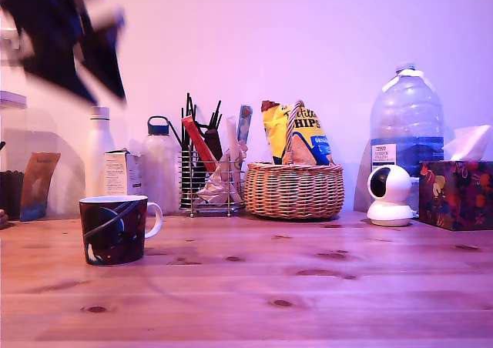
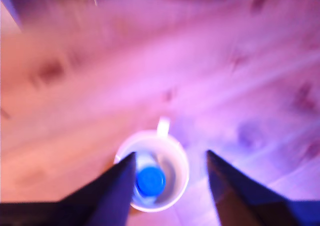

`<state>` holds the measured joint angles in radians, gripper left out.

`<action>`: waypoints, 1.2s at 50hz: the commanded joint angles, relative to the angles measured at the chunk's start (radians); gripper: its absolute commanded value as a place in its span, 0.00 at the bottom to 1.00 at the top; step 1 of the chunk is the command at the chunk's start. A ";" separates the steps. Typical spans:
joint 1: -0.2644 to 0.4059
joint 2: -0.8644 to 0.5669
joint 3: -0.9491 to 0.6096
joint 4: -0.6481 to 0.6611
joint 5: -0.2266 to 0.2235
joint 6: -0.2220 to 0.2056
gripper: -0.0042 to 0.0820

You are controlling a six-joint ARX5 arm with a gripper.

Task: Pick up the coffee capsules from the table one by one and drop them inside the nearest coffee cup

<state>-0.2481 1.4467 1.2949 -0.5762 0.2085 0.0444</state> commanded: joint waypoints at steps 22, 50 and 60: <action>-0.011 -0.303 -0.320 0.183 -0.020 -0.083 0.03; 0.046 -0.627 -0.713 0.393 -0.060 -0.128 0.03; 0.083 -0.732 -0.833 0.439 -0.060 -0.153 0.03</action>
<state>-0.1749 0.7326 0.4969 -0.1535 0.1490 -0.1001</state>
